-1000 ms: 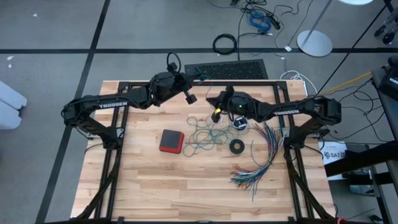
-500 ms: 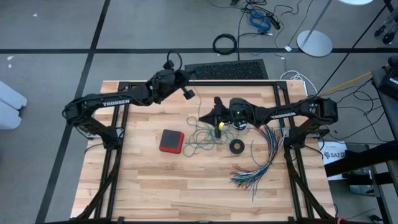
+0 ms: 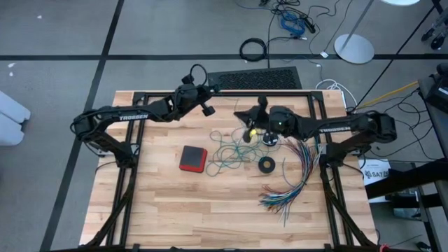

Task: Coiling cords
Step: Uncoil the green wire cable from the spool

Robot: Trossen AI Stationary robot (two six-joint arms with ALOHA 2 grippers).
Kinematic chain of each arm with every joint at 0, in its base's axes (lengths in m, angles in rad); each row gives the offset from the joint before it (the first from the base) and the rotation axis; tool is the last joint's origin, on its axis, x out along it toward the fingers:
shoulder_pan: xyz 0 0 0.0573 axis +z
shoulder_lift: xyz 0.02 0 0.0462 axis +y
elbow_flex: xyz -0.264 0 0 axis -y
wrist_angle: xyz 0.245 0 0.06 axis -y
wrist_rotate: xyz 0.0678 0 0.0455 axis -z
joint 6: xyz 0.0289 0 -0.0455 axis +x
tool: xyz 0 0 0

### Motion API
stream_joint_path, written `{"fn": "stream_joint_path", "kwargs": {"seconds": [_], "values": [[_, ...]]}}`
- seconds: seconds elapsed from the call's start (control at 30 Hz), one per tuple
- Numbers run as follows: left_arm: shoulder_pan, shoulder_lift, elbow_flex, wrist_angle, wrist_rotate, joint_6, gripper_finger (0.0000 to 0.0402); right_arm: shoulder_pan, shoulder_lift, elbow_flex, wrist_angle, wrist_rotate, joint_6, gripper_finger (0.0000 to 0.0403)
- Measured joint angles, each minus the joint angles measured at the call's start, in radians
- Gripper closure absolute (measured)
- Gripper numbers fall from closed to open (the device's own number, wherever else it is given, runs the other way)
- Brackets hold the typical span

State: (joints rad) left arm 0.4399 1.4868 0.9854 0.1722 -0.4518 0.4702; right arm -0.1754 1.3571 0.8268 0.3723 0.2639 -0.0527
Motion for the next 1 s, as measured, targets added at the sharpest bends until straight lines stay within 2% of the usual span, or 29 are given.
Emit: {"fn": "stream_joint_path", "kwargs": {"seconds": [0.3, 0.57, 0.8, 1.0], "values": [[0.056, -0.001, -0.086, 0.086, 0.023, -0.013, 0.0401, -0.134, 0.028, 0.000, -0.283, -0.007, 0.155, 0.0403], [0.072, -0.001, -0.144, 0.122, 0.080, -0.020, 0.0401, -0.183, 0.100, 0.000, -0.281, -0.010, 0.164, 0.0403], [0.096, -0.002, -0.194, 0.120, 0.079, 0.003, 0.0401, -0.201, 0.101, 0.000, -0.280, -0.006, 0.165, 0.0403], [0.129, -0.001, -0.231, 0.127, 0.112, -0.024, 0.0401, -0.246, 0.102, 0.000, -0.355, -0.010, 0.165, 0.0403]]}}
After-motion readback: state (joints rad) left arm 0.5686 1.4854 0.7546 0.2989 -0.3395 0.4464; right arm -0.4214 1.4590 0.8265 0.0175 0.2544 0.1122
